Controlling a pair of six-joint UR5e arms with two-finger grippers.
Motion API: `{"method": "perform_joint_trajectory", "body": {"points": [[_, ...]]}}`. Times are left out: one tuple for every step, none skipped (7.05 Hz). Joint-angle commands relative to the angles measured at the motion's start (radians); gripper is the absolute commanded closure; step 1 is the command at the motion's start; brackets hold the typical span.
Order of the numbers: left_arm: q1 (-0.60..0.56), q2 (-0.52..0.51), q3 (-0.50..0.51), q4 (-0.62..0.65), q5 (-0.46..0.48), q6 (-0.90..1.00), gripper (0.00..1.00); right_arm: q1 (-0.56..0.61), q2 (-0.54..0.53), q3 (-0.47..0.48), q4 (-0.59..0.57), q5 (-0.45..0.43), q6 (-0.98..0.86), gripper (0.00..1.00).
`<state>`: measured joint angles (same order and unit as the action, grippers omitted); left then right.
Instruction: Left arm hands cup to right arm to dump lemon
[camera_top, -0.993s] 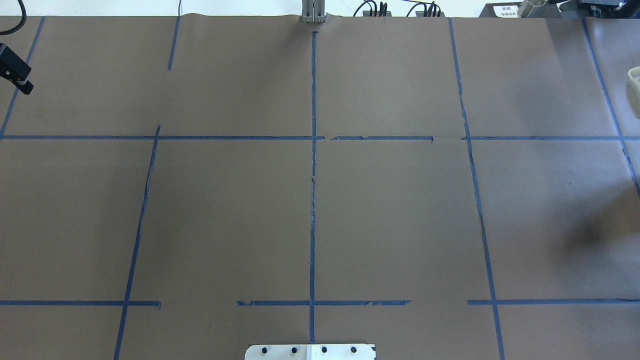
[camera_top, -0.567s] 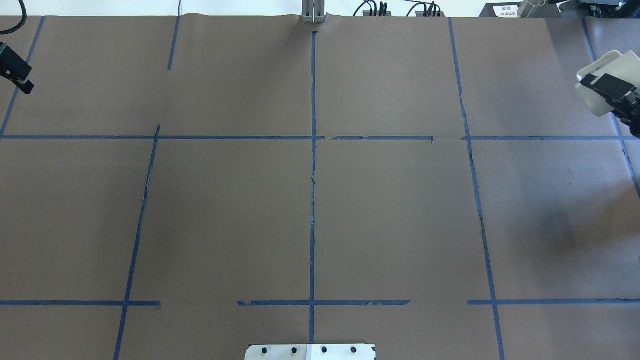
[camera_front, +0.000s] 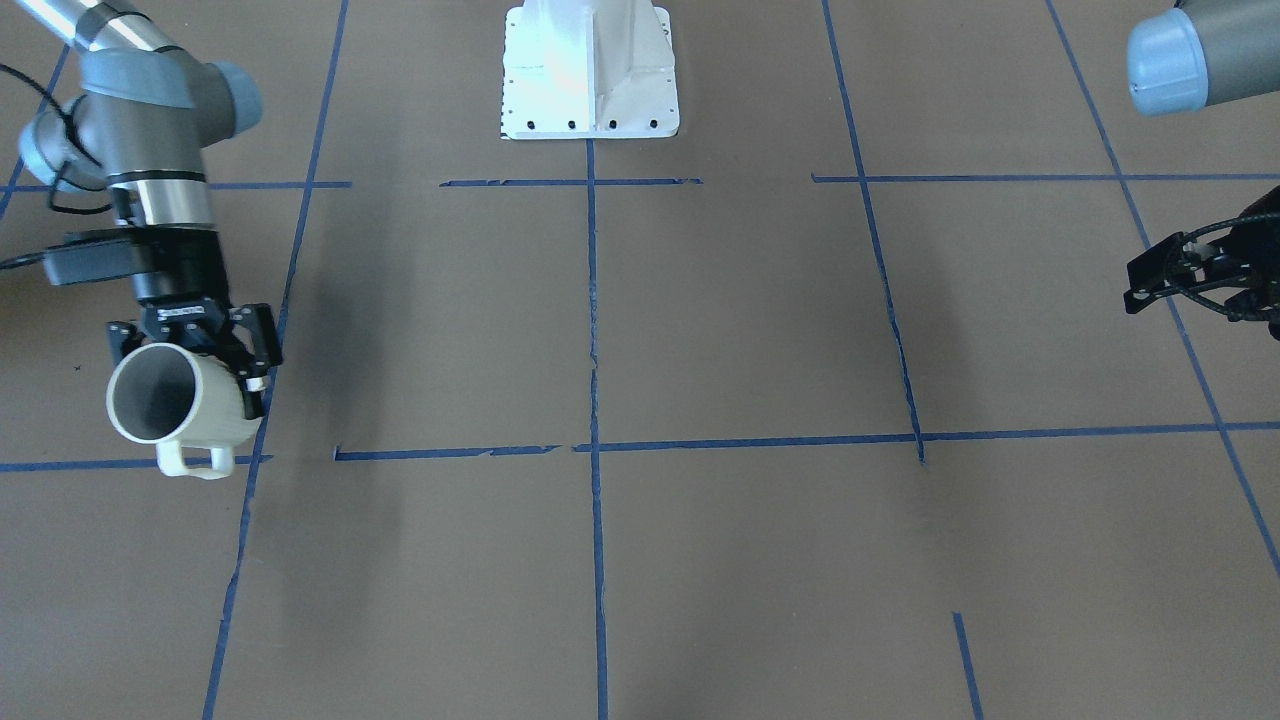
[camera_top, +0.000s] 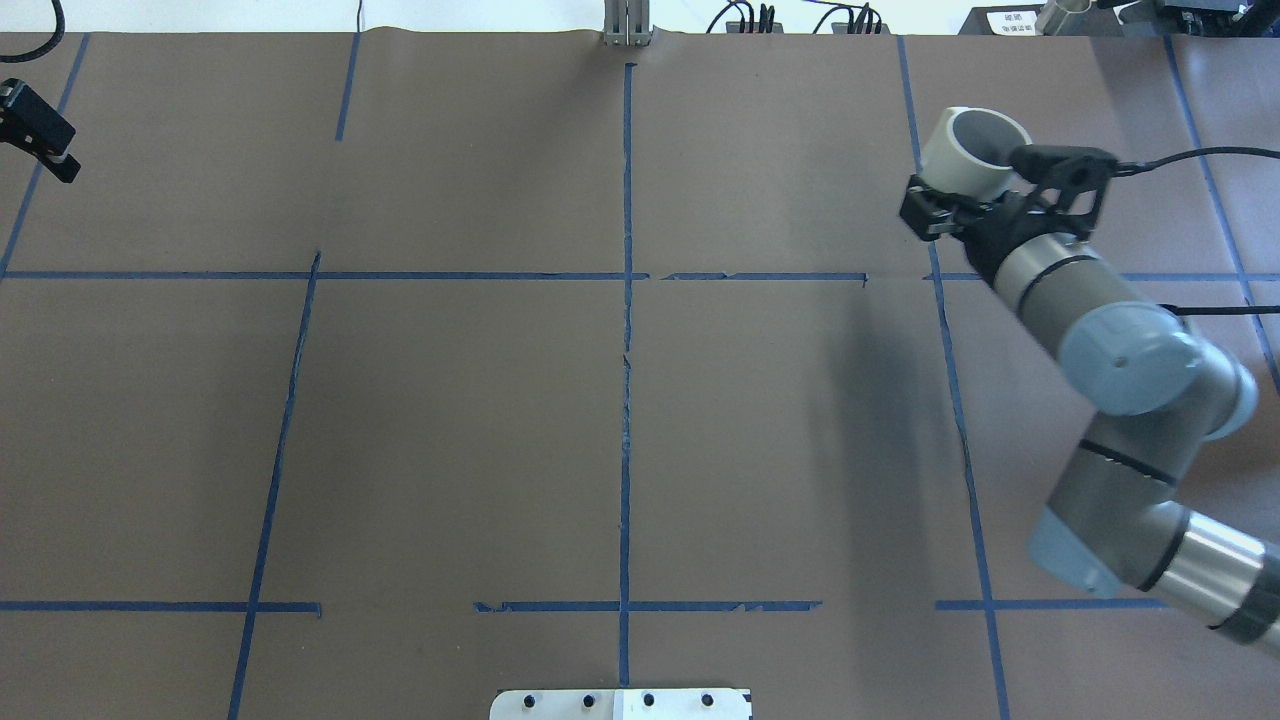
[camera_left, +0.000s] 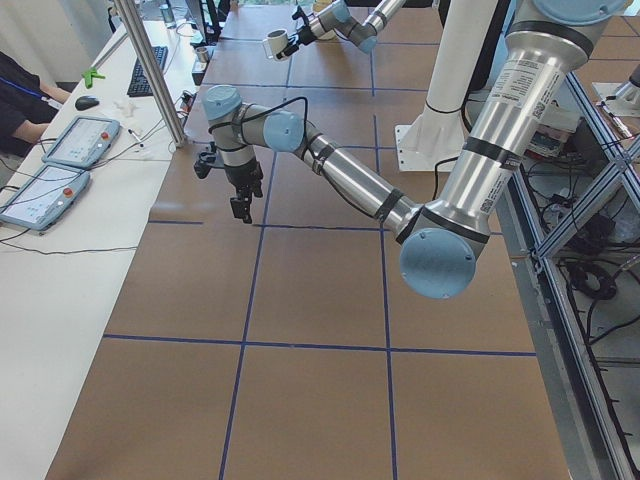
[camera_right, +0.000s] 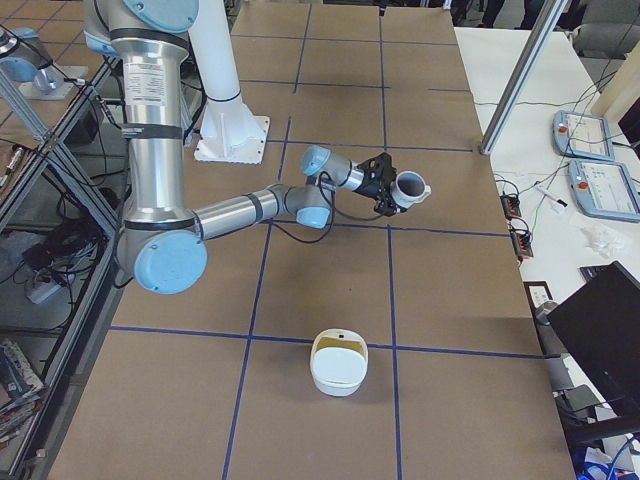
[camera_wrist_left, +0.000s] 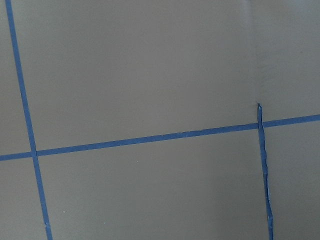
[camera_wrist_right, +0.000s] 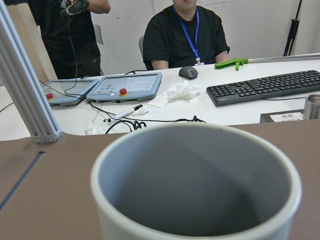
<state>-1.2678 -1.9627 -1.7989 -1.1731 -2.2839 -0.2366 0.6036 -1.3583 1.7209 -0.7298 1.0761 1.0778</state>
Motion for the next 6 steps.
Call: {"method": "perform_joint_trajectory", "body": {"points": [[0.046, -0.053, -0.002, 0.003, 0.001, -0.105, 0.0, -0.131, 0.189, -0.02, -0.224, -0.151, -0.024, 0.96], [0.07, -0.073, -0.001, 0.003, 0.0, -0.142, 0.0, -0.155, 0.261, -0.044, -0.288, -0.177, -0.022, 0.96], [0.09, -0.099, 0.001, 0.001, -0.002, -0.189, 0.0, -0.162, 0.357, -0.12, -0.336, -0.197, -0.024, 0.96], [0.122, -0.125, 0.004, -0.002, -0.002, -0.245, 0.0, -0.166, 0.422, -0.186, -0.344, -0.202, -0.025, 0.96], [0.152, -0.175, 0.019, -0.005, -0.002, -0.295, 0.0, -0.172, 0.459, -0.225, -0.342, -0.202, -0.063, 0.95], [0.189, -0.205, 0.021, -0.007, -0.002, -0.34, 0.0, -0.194, 0.478, -0.227, -0.341, -0.218, -0.172, 0.96]]}}
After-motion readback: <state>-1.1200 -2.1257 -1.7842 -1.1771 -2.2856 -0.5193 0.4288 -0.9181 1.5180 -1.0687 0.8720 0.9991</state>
